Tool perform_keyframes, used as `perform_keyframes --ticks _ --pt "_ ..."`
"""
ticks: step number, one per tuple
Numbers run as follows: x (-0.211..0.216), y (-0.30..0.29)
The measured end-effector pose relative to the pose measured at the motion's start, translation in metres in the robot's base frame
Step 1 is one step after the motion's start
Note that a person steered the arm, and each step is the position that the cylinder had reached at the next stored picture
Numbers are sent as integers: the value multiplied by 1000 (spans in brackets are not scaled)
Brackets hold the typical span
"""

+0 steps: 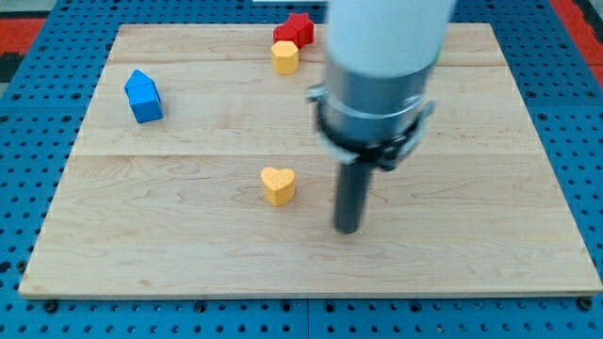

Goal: Push the yellow heart closer to the yellow hexagon

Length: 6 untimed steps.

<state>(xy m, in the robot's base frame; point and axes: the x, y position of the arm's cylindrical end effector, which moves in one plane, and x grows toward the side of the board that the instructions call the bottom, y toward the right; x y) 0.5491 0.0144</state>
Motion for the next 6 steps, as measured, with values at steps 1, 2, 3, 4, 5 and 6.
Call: perform_keyframes --ticks 1,2,3,4,5,6 --pt "-29 -33" --pt "-81 -32" --pt "-115 -30" --pt "-80 -33" --pt "-87 -68" --pt "-143 -68"
